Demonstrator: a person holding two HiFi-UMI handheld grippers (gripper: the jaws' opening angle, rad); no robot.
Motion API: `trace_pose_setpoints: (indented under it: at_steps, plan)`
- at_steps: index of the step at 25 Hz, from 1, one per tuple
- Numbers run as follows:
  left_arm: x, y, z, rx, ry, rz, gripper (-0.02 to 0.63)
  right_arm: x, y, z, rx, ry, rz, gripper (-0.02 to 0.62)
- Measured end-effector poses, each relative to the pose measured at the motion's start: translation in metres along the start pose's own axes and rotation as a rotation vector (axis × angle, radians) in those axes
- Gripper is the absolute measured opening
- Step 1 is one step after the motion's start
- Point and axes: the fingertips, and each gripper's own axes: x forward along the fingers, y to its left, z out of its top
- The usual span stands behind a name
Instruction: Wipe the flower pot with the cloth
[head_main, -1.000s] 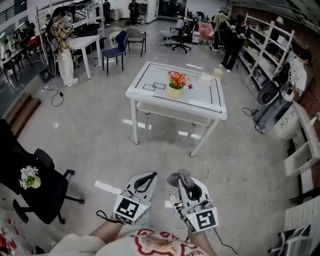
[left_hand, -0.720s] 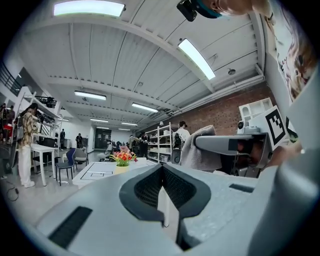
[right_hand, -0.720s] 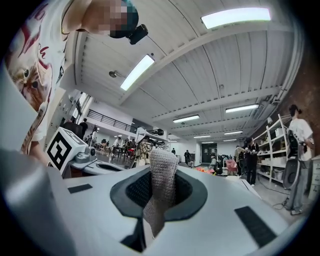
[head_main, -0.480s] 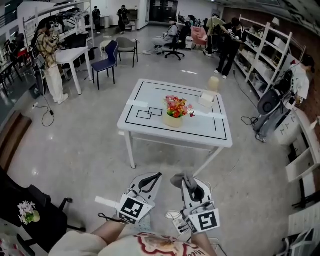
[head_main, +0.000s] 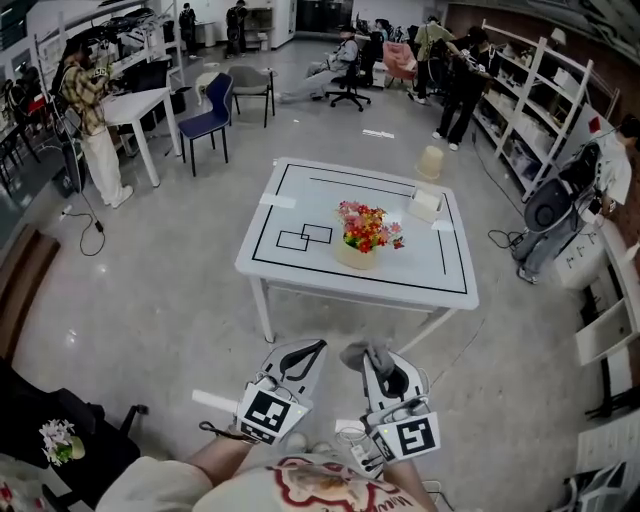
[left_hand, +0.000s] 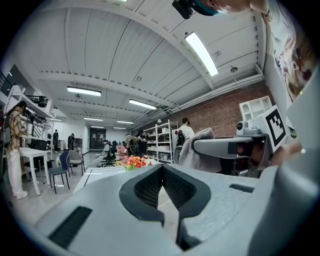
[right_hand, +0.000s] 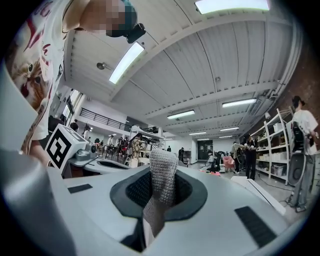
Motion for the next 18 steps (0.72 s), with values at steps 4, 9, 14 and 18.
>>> trace_pose_setpoints:
  at_steps: [4, 9, 14, 18]
  plan:
    - [0.004, 0.014, 0.000, 0.000, 0.003, 0.001, 0.003, 0.014, -0.005, 0.002, -0.005, -0.013, 0.000, 0.031]
    - [0.022, 0.032, -0.011, 0.016, 0.011, 0.014, 0.003, 0.025, -0.022, -0.005, -0.003, -0.012, -0.035, 0.031]
    - [0.055, 0.036, -0.014, -0.016, 0.026, 0.012, 0.003, 0.031, -0.054, -0.012, 0.010, 0.002, -0.067, 0.031]
    - [0.083, 0.043, -0.011, -0.013, 0.026, 0.013, 0.003, 0.046, -0.078, -0.015, 0.012, 0.002, -0.072, 0.031]
